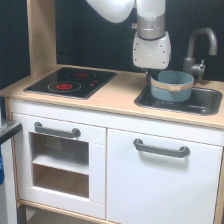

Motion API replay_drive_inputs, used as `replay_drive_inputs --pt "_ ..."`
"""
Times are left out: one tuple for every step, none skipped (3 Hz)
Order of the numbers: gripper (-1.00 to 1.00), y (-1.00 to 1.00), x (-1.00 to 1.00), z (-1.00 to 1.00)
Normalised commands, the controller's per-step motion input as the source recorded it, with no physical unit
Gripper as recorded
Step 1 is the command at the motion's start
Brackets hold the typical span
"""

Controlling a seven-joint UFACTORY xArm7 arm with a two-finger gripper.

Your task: Place the pot in the sink

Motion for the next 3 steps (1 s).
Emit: replay_drive_inputs --pt "-0.17 0.1 0.03 -0.32" --pt "-0.03 0.09 0.07 -0.27" --pt "0.03 0.08 0.02 -0.29"
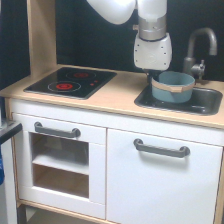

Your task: Place the pot in the sink

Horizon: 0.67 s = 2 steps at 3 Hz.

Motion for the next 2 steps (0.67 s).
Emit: replay_drive_inputs --pt "0.05 0.08 0.04 -0.29" --pt "0.11 0.07 0.0 -0.3"
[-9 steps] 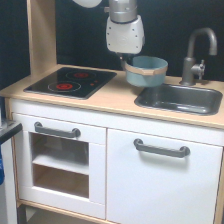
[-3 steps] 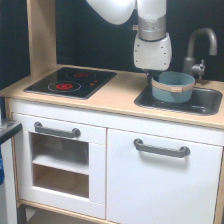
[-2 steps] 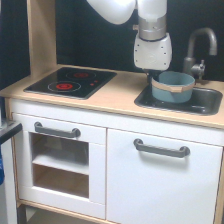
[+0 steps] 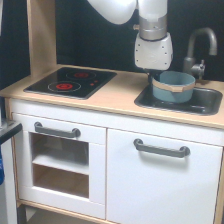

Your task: Place the pot in the sink

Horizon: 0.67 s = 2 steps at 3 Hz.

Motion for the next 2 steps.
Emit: replay_drive_inputs --pt "0.5 0.01 -0.01 -0.24" --pt "0.96 -0.09 -0.02 0.07"
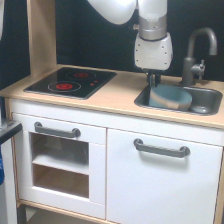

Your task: Place the pot in the sink

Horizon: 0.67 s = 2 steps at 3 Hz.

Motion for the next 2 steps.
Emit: replay_drive_inputs --pt "1.0 -0.09 -0.05 0.38" --pt "1.0 -0.09 -0.11 0.51"
